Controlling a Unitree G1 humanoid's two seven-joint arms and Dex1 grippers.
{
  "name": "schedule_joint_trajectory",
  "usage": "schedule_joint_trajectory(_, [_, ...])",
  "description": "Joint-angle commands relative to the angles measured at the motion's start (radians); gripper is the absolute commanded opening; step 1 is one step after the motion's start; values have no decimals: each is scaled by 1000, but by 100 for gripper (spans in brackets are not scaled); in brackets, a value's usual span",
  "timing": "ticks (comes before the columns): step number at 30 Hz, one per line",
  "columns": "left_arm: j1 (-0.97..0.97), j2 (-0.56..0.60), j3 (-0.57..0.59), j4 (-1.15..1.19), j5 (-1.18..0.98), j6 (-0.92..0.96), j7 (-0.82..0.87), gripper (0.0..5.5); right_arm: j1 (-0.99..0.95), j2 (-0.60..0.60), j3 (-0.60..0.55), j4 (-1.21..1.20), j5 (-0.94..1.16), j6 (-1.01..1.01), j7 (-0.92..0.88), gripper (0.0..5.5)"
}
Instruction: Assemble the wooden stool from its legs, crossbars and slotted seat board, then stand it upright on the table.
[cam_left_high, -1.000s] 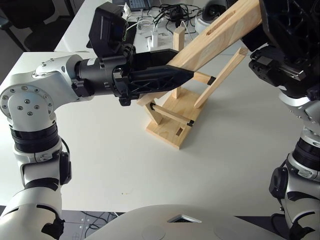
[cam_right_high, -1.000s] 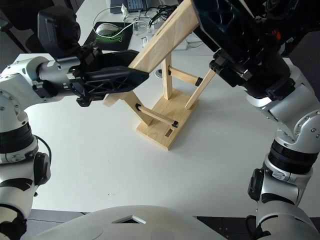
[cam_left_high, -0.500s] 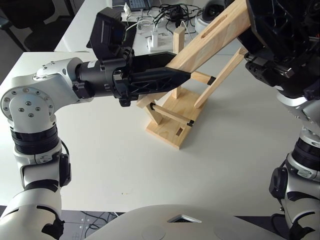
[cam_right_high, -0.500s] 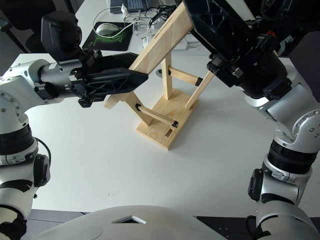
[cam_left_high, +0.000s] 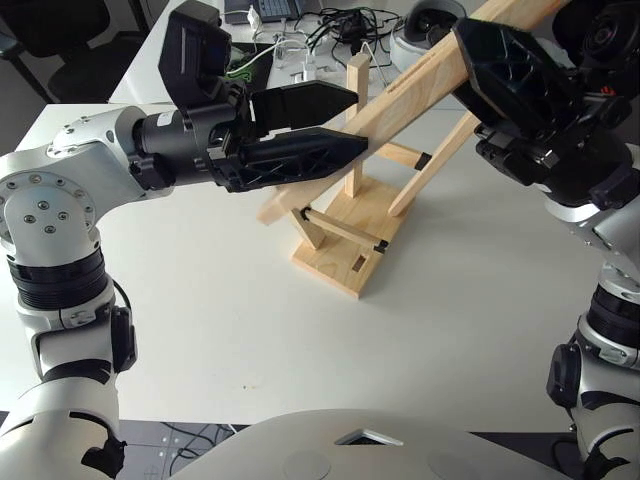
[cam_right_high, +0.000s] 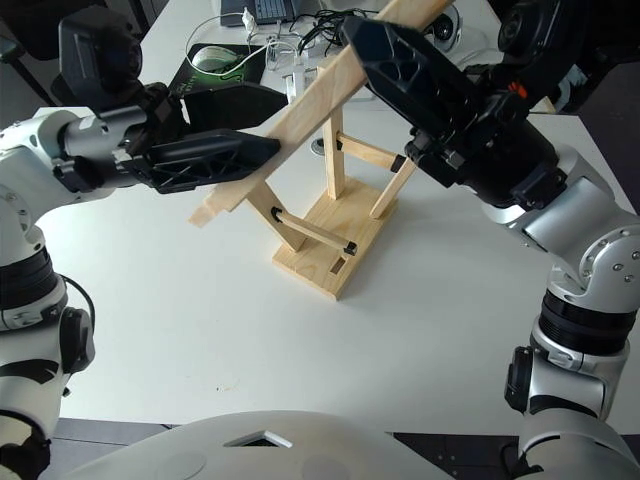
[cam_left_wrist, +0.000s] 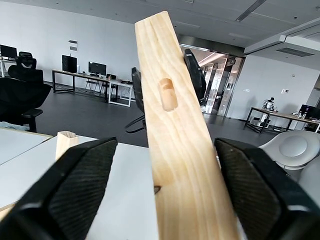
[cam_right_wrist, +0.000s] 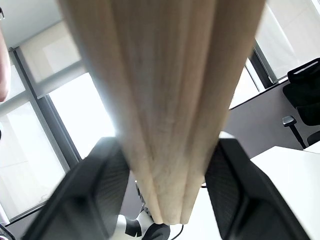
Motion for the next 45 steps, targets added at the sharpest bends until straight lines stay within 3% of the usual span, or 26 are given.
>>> schedule_joint_trajectory(1, [7, 61, 17, 27, 62, -14, -39, 435, 16, -25, -25, -10, 1, 9, 42, 209])
schedule_joint_trajectory(9, [15, 127, 109, 72, 82, -26, -55, 540, 117, -84, -77, -29, -63, 31, 95, 209])
schedule_joint_trajectory(14, [59, 174, 196, 94, 76, -17, -45, 540, 265, -162, -201, 36, -162, 82, 258, 208])
schedule_joint_trajectory(24, [38, 183, 164, 125, 102, -19, -75, 540, 539, -236, -310, 46, -345, 203, 636, 208])
schedule_joint_trajectory(30, [39, 183, 154, 133, 110, -16, -89, 540, 529, -267, -276, 143, -713, 38, 665, 208])
schedule_joint_trajectory(34, [35, 178, 146, 134, 112, -14, -90, 540, 476, -189, -222, 152, -839, -69, 653, 208])
schedule_joint_trajectory(40, [3, 164, 109, 157, 128, -16, -111, 540, 428, 16, -170, 119, -856, -172, 585, 208])
schedule_joint_trajectory(45, [-27, 159, 82, 177, 131, -4, -134, 540, 457, 114, -44, 58, -1107, -378, 561, 207])
